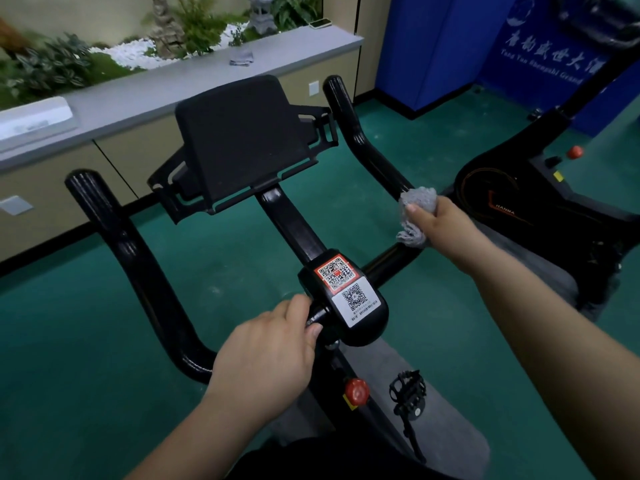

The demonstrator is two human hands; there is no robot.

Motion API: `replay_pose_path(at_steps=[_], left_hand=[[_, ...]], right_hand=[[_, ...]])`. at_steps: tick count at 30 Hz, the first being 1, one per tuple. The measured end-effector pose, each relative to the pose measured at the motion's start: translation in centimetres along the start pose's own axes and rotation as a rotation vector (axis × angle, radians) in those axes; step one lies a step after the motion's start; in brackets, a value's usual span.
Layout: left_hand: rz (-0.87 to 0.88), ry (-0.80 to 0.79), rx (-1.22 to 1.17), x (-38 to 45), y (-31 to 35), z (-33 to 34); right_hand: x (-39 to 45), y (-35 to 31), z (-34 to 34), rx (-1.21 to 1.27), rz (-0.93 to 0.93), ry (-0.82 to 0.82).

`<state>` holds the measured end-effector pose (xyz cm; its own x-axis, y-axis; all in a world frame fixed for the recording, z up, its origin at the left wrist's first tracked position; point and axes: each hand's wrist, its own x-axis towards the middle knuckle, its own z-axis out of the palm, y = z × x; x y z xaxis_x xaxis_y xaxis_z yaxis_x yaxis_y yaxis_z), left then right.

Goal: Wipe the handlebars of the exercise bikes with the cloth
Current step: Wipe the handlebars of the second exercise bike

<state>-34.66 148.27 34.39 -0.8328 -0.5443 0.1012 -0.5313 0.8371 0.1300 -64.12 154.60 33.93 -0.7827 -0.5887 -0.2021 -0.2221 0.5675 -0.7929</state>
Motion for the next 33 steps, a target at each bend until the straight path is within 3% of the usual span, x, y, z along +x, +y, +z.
replay_pose_path(at_steps=[8,19,28,33], left_hand=[[-0.017,-0.038,0.000,0.1,0.0,-0.1],[-0.098,-0.045,-0.155,-0.3,0.4,-0.7],[-0.039,-0.027,-0.134,-0.8,0.0,-0.7],[0.000,-0.034,-0.236,-1.0,-0.7,-0.5]], right_hand=[[6.1,-4.7,1.1,-0.532,-0.279,-0.047],[9.6,-9.4,4.6,-0.492,-0.344,0.044],[3.7,-3.3,1.4,-0.475,-0.226,0.115],[-1.2,-1.8,1.5,-0.303,0.041,0.255]])
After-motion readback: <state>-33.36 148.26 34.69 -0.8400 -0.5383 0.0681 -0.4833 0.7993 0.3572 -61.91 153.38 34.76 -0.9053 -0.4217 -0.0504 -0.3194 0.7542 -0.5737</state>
